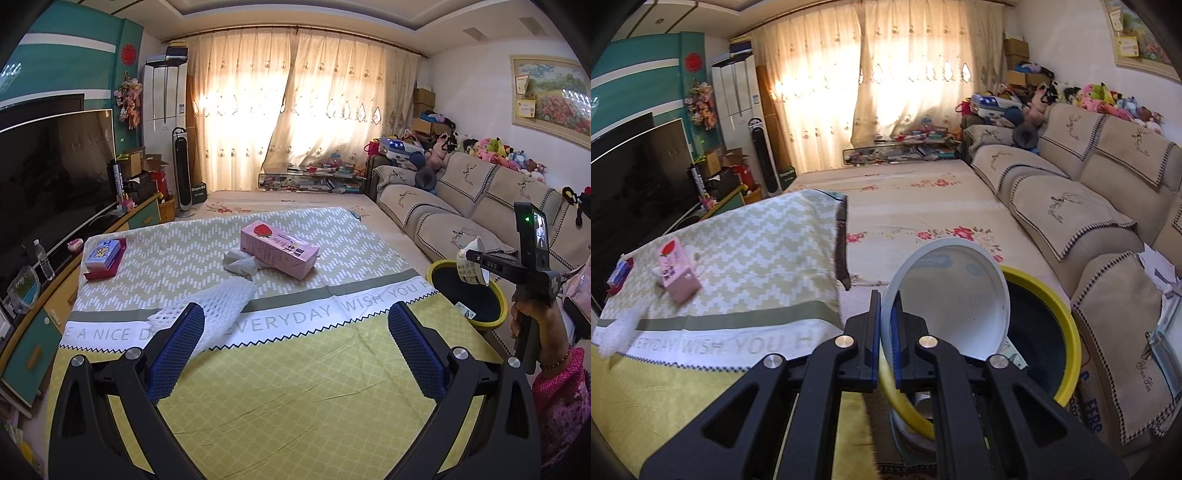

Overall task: Collect trash
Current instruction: 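Carry the paper bowl with the right gripper into the bin and release, then grasp the white mesh foam sleeve with the left gripper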

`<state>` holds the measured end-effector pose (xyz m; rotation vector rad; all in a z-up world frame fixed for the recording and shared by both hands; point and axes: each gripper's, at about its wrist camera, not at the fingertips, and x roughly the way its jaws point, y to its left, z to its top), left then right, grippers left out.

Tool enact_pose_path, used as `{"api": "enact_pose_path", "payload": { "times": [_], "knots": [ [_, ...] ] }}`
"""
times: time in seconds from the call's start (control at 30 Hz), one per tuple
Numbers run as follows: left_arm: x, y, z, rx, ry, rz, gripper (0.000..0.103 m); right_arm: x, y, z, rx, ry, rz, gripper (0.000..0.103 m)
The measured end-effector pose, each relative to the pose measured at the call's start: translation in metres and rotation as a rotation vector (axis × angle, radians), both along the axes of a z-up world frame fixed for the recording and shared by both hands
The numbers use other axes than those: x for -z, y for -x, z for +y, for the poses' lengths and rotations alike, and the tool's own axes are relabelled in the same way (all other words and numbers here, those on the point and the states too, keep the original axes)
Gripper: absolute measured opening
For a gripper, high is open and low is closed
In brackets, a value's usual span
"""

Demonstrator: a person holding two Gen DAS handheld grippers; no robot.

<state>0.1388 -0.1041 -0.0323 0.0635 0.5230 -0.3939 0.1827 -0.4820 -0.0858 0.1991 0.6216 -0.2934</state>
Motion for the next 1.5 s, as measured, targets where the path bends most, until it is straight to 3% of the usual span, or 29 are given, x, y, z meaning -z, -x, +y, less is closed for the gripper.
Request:
{"api": "enact_pose_path", "payload": {
  "times": [0.17,0.27,0.3,0.5,0.57,0.7,0.9,1.1,1.5],
  "knots": [
    [0.0,-0.002,-0.008,0.009,-0.014,0.001,0.098,0.015,-0.002,-0.019,0.042,0.002,0.029,0.007],
    [0.001,-0.003,-0.01,0.01,-0.017,0.003,0.098,0.021,-0.001,-0.028,0.069,-0.016,0.04,0.03],
    [0.002,-0.004,-0.01,0.01,-0.017,0.005,0.098,0.023,0.0,-0.03,0.078,-0.019,0.041,0.032],
    [0.006,-0.008,-0.008,0.003,-0.017,0.018,0.098,0.023,0.009,-0.035,0.103,-0.03,0.052,0.033],
    [0.007,-0.009,-0.006,-0.002,-0.015,0.019,0.098,0.017,0.018,-0.029,0.094,-0.041,0.02,0.034],
    [0.011,-0.012,0.001,-0.026,-0.019,0.021,0.098,-0.002,0.036,0.002,0.03,-0.033,-0.088,0.052],
    [0.018,-0.022,0.022,-0.094,-0.051,0.028,0.098,-0.017,0.048,0.068,-0.114,0.019,-0.229,0.061],
    [0.036,-0.051,0.043,-0.144,-0.118,0.074,0.098,-0.012,0.044,0.098,-0.158,0.048,-0.274,0.062],
    [0.079,-0.124,0.05,-0.103,-0.2,0.201,0.098,-0.012,0.045,0.101,-0.131,0.055,-0.285,0.068]
  ]
}}
